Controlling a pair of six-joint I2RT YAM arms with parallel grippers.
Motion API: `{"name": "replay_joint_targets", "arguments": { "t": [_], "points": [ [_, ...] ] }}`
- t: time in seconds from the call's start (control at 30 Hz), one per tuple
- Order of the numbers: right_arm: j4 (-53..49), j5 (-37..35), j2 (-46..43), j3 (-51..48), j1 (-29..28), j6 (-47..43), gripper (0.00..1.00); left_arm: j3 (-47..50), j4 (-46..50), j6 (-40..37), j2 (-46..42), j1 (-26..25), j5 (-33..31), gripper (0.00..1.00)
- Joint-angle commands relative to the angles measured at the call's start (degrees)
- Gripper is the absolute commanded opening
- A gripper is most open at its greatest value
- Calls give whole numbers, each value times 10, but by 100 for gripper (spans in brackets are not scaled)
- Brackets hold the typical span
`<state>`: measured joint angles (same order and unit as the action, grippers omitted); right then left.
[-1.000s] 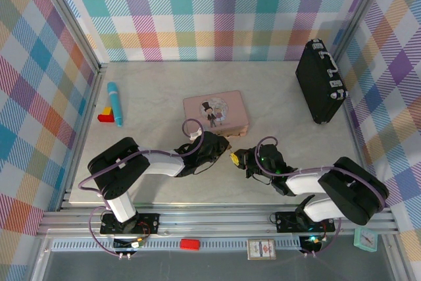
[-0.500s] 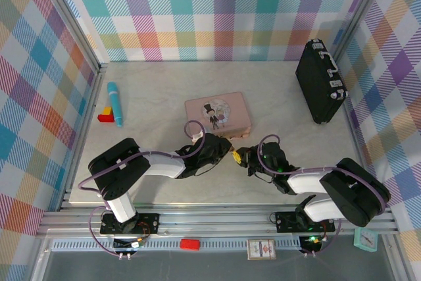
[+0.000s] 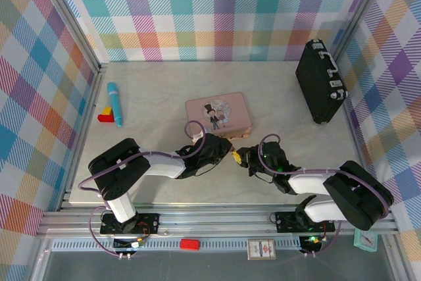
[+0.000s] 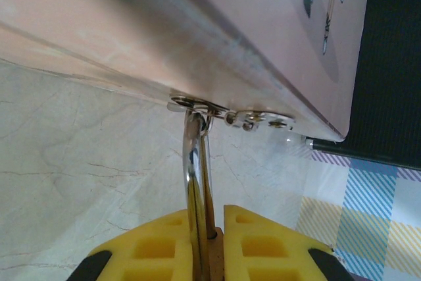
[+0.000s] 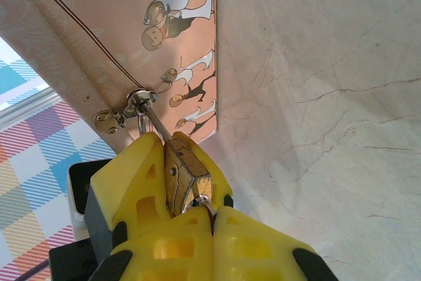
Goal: Unlock the padlock with the key
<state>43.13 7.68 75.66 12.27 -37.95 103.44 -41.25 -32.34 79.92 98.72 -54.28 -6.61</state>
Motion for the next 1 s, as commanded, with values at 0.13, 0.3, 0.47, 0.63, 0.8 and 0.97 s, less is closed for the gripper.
{"name": "replay_joint_targets", "arguments": {
  "t": [0.13, 0.3, 0.47, 0.63, 0.8, 0.97],
  "points": [
    [-131, 31, -18, 76, 9, -117, 31, -15, -31, -2, -47, -27, 61, 0],
    [-282, -9, -111, 75, 9, -190, 47, -13, -11, -2, -53, -15, 56, 0],
    [-432, -84, -223, 96, 9, -332, 47, -15, 19, -6, -54, -2, 52, 0],
    [-492, -124, -251, 133, 9, -514, 47, -31, 86, -58, -62, 7, 29, 0],
    [-501, -93, -183, 175, 9, -606, 45, -106, 265, -217, -66, 2, -45, 0],
    [-459, -59, -131, 179, 8, -628, 45, -123, 335, -276, -88, 2, -98, 0]
  ]
}}
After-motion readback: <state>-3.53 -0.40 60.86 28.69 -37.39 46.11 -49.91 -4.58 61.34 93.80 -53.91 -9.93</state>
